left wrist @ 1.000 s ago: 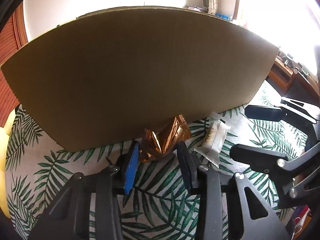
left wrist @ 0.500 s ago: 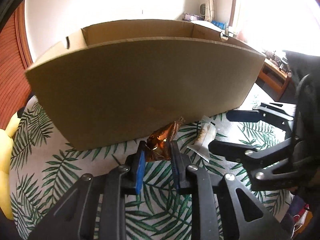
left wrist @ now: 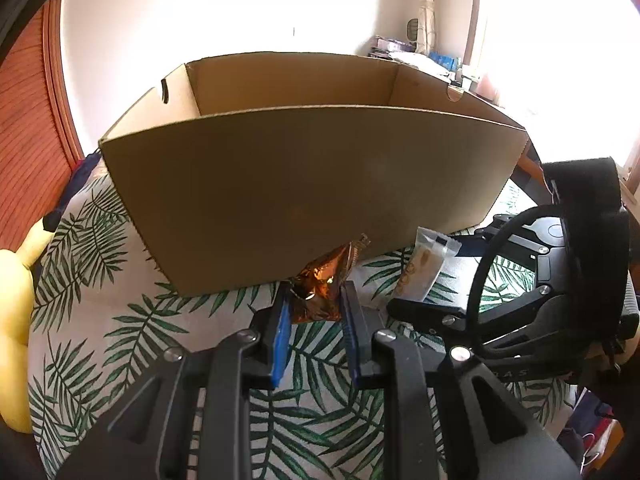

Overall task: Organize snacks
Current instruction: 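Close left gripper on copper wrapper while right gripper closes on small white packet, then lift copper wrapper and small white packet and carry both over the box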

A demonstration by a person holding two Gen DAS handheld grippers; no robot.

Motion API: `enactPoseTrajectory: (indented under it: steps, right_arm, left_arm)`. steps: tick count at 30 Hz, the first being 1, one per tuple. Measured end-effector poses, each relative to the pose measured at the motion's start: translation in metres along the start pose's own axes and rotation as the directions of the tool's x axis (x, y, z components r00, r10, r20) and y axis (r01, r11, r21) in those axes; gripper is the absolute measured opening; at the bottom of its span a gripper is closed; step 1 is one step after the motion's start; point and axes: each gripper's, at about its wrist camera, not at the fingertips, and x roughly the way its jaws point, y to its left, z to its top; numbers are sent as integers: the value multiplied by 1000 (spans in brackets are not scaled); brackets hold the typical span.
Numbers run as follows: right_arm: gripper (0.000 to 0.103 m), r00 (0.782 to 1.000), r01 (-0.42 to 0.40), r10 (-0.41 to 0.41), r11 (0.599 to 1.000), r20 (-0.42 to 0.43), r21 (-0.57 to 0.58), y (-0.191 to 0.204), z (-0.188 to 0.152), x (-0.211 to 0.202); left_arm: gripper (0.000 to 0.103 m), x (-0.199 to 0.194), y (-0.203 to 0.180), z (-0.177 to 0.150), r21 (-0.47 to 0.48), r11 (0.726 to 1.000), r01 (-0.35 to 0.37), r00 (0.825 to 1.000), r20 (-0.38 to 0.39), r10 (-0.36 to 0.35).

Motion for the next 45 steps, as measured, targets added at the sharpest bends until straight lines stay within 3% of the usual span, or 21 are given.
enactPoseTrajectory:
  steps: [6,11,14,17,33,45]
  right_arm:
    - [69,1000,-4,4,1000,6,2,8,5,5]
    - [36,1000,-16,15,1000,24,13,3,1,-2]
    - [23,999,-36,35,999,27,34,1,-1,-3]
    - [18,998,-47,45,998,37,42,-1,-5,-8]
    - [14,990,-64,51,993,134,99,-15,-42,-57]
    - [14,982,-36,11,991,189,128,-22,-60,-102]
  left_arm:
    - [21,-1,2,-4,-10,1000,-1,1000,-1,1]
    - [21,-6,2,-5,-12,1000,-4,1000,4,5]
    - [21,-8,1,-6,-14,1000,-5,1000,6,5]
    - [21,-10,-1,-6,-13,1000,-5,1000,9,5]
    - [21,-31,-19,-5,10,1000,-7,999,38,6]
    - [21,-60,-35,-1,34,999,-10,996,86,7]
